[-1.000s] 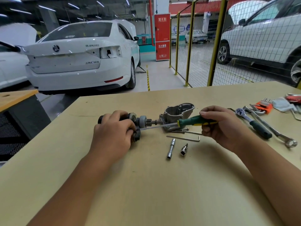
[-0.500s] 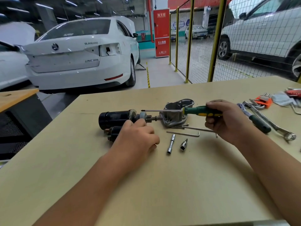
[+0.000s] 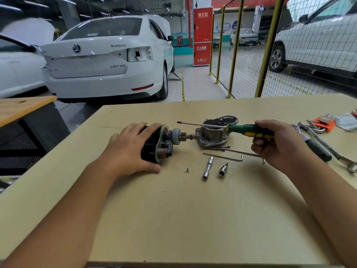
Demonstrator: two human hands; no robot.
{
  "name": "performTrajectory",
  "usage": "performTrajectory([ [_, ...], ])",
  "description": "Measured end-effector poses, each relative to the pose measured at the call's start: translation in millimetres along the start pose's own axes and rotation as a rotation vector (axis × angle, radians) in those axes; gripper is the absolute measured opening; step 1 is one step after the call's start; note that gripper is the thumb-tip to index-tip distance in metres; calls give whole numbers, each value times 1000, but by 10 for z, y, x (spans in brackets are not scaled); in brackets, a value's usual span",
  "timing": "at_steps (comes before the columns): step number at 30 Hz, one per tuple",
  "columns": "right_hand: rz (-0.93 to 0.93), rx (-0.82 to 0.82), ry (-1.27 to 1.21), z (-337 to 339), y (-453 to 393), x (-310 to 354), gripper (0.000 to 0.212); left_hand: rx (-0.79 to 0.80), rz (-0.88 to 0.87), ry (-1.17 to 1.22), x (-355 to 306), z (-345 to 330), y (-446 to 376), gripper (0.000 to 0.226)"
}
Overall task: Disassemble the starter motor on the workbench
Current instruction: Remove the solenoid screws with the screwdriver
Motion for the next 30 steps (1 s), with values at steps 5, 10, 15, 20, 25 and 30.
performTrajectory([
  [5,-20,4,19,-21,12,-22,9,-49,-95,45,-7,90,-212,113],
  [10,-34,19,-10,-25,6,-22,8,89,-38,164,-16,278,-509,74],
  [15,-49,36,-65,-26,-18,9,10,408,-11,461,65,457,-676,54],
  [20,-52,58,-83,-73,8,9,11,553,33,669,153,421,-673,55],
  [25,-55,72,-69,-118,48,-11,12,352,109,777,97,193,-587,35],
  [30,-44,73,-77,-107,44,17,13,132,188,667,-83,200,-589,61],
])
Point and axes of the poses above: each hand's wrist, its own y-axis away from the middle knuckle, its own z-axis out of the back of the hand, x = y × z, the point moved 4 cm from there along -y, towards the middle knuckle, and after that the axes turned 8 degrees about -x, right-handed, at the moved point
